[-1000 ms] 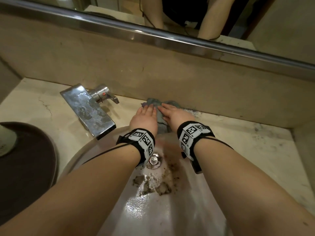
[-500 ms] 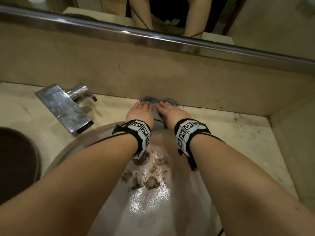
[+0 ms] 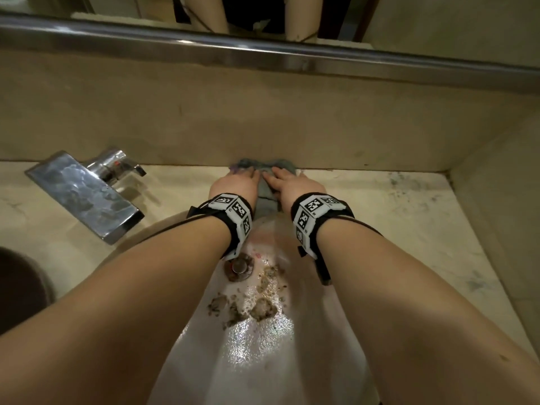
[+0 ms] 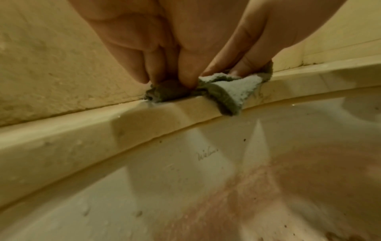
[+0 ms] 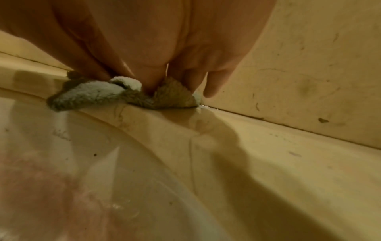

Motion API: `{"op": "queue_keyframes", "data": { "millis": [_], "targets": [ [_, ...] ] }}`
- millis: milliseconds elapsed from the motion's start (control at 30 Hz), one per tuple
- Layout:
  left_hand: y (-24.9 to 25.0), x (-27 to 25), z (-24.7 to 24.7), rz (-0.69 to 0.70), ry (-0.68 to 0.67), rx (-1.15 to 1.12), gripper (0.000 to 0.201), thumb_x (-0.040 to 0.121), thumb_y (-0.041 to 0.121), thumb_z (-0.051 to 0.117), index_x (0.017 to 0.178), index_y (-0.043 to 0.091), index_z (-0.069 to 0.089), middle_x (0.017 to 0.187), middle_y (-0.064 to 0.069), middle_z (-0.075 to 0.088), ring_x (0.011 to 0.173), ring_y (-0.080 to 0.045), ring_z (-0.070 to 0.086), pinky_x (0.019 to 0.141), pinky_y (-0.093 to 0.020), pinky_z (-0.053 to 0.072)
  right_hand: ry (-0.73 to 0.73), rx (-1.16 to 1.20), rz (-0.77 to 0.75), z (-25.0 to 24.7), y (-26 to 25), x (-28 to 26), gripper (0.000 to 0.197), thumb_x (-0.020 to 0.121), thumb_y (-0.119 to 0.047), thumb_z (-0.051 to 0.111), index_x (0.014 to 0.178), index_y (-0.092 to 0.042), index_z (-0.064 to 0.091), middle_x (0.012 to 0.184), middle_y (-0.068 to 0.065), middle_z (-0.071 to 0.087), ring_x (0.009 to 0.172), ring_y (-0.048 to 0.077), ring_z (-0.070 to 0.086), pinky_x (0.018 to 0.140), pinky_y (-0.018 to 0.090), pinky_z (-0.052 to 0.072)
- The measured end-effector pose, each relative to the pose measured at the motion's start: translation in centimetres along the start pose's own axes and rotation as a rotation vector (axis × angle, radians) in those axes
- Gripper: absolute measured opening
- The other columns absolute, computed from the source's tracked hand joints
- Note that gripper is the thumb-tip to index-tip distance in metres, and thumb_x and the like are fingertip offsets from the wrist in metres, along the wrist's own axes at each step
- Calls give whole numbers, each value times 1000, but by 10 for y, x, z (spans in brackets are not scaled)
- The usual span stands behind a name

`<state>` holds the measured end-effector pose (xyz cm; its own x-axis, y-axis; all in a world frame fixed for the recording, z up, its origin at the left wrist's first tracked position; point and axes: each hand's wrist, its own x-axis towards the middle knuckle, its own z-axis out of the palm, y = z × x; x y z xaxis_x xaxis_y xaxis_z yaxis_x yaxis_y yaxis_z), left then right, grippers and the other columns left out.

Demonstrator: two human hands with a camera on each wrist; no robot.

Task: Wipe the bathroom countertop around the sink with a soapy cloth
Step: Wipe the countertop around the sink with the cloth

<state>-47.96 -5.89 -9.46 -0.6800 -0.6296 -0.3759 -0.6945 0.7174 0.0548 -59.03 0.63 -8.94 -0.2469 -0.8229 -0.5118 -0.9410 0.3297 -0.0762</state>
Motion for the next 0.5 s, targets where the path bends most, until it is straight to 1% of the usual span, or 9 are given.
{"op": "queue_keyframes", "data": {
  "millis": [67, 133, 233, 367, 500],
  "targets": [
    [6, 1, 1, 28, 8, 15, 63, 97, 6, 35, 153, 13, 7, 161, -4, 7, 148, -24, 12, 119, -34, 18, 7, -1, 30, 1, 4, -4, 76, 93, -9, 44, 151, -30, 0, 161, -3, -4, 149, 16, 3, 120, 39, 4],
    [11, 6, 0, 41, 29, 16, 65, 96, 9, 40, 153, 13, 9, 160, -4, 10, 147, -24, 14, 119, -34, 19, 6, 9, 56, 0, 8, -8, 73, 94, -10, 41, 151, -29, 0, 161, -4, -4, 149, 15, 2, 120, 43, 3],
    [16, 9, -1, 39, 38, 19, 67, 94, 13, 46, 152, 13, 12, 159, -5, 15, 147, -25, 17, 119, -33, 20, 31, 23, 80, 1, 10, -11, 71, 93, -10, 37, 151, -30, 1, 161, -5, -1, 149, 14, 4, 121, 44, 2],
    [19, 9, -2, 37, 61, 44, 60, 98, 14, 37, 152, 14, 13, 159, -4, 17, 146, -23, 18, 119, -32, 20, 70, 40, 107, 2, 12, -10, 70, 92, -14, 38, 151, -31, 3, 160, -8, 1, 148, 14, 11, 120, 45, 2],
    [29, 9, -1, 33, 45, 28, 59, 99, 16, 36, 152, 14, 10, 160, -4, 14, 147, -23, 16, 119, -33, 20, 48, 18, 129, 1, 18, -12, 78, 88, -15, 46, 151, -31, 2, 160, -8, 0, 148, 14, 10, 119, 49, -1]
  ]
}}
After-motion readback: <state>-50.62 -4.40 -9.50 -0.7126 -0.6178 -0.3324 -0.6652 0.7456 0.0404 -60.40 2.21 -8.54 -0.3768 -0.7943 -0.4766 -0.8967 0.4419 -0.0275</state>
